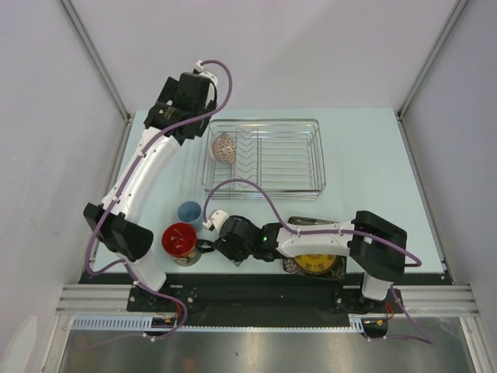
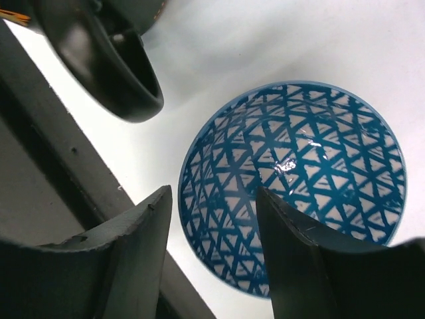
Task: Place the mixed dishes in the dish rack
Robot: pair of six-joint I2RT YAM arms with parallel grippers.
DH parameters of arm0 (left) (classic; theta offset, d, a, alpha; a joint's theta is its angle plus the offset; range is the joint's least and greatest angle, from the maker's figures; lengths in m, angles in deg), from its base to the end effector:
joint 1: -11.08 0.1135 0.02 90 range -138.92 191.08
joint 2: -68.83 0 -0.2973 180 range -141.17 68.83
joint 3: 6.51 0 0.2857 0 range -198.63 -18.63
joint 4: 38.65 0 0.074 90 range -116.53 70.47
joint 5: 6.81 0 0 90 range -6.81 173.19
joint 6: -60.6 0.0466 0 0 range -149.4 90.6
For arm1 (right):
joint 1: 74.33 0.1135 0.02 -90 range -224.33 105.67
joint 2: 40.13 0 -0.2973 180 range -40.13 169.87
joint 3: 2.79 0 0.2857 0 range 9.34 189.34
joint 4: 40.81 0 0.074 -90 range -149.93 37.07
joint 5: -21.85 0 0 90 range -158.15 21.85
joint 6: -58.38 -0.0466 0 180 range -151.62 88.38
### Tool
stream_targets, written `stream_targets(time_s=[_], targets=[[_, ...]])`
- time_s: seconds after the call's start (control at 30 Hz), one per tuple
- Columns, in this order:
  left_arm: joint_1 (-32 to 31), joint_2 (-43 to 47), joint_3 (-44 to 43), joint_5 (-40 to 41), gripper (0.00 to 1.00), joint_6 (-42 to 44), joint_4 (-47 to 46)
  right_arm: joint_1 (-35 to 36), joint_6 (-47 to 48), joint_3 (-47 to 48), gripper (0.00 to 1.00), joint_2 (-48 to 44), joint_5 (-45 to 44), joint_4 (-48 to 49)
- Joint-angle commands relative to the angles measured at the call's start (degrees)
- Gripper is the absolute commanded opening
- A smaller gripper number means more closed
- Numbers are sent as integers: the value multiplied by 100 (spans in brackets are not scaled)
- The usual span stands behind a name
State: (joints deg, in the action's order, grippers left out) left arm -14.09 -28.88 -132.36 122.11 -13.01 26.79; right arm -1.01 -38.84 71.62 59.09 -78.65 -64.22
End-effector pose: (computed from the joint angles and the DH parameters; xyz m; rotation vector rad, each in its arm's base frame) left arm 0.3740 -0.1434 0.4760 0.4011 2.0922 0.6597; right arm 0.1249 0.3872 0.1977 -1.2579 2.0900 0.4305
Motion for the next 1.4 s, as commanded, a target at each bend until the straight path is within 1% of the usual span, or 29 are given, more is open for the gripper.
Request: stream_targets(time_s=[0.0,0.07,0.1,0.17,0.2,0.27,0.3,0.37,0.4,0.5,0.53,0.57,0.63,0.67,0.7,0.73,0.77,0.8,0.83,0.9,0.93,0.97,1.0,1.07,1.1,1.13,1.2,1.23,1.37], targets=[[38,358,185,-279,100,-223,-155,-19,116,390,57,238,110,-224],[73,393,228,-349,100,-241,-155,-37,133,477,52,352,127,-268],[82,402,246,-350,100,-241,-173,-37,151,504,47,387,119,-277],[117,437,299,-367,100,-214,-225,-54,151,574,41,484,154,-347],[135,437,299,-376,100,-214,-234,-55,151,601,35,502,171,-365],[170,463,299,-411,100,-214,-243,-55,151,627,26,511,162,-418],[188,472,299,-402,100,-197,-269,-46,151,653,14,485,145,-418],[240,525,299,-394,100,-214,-339,-46,169,671,1,353,84,-505],[267,534,282,-411,100,-232,-357,-46,177,706,0,274,23,-575],[442,639,220,-490,100,-407,-428,-63,230,872,0,-200,65,-848],[564,674,220,-656,100,-547,-454,-142,195,943,0,-358,170,-927],[644,701,211,-762,100,-627,-445,-203,143,1048,0,-716,328,-1041],[846,762,211,-1155,100,-864,-358,-588,-41,1346,0,-1104,1030,-1086],[917,797,237,-1263,100,-926,-340,-826,-390,1435,0,-1272,1511,-973],[1022,867,281,-1368,100,-1057,-357,-1054,-611,1506,0,-1604,2360,-832],[1066,929,360,-1534,100,-1093,-392,-1526,-831,1585,0,-1747,2717,-431],[1084,990,569,-1614,100,-1128,-445,-1766,-1373,1611,0,-1861,3042,-166],[1102,1147,702,-1650,100,-1163,-584,-1969,-1613,1629,0,-2028,3646,115],[1102,1236,834,-1677,100,-1172,-656,-2197,-1894,1673,0,-2064,3904,666],[1110,1473,1142,-1747,100,-1233,-796,-2768,-2667,1708,0,-2012,4518,1258],[1111,1553,1230,-1791,100,-1234,-823,-2944,-2940,1717,0,-1855,4678,1791],[1111,1640,1396,-1930,100,-1243,-849,-3259,-3212,1708,0,-1732,4819,2058],[1111,1807,1476,-2027,100,-1260,-858,-3376,-3807,1708,0,-1600,5056,2322],[1111,1992,1747,-2439,100,-1269,-832,-3586,-4329,1708,0,-1143,5189,3156],[1111,2184,1845,-2581,100,-1278,-780,-3631,-4801,1708,0,-968,5294,3464],[1111,2273,2046,-2695,100,-1269,-753,-3693,-5110,1708,0,-653,5313,4076],[1102,2606,2302,-2976,100,-1173,-788,-3798,-5821,1717,0,-326,5357,4659],[1102,2739,2529,-3030,100,-1129,-814,-3825,-5956,1717,0,-72,5339,5010],[1102,3379,2926,-3188,100,-857,-902,-3878,-6352,1717,0,377,5234,5382]])
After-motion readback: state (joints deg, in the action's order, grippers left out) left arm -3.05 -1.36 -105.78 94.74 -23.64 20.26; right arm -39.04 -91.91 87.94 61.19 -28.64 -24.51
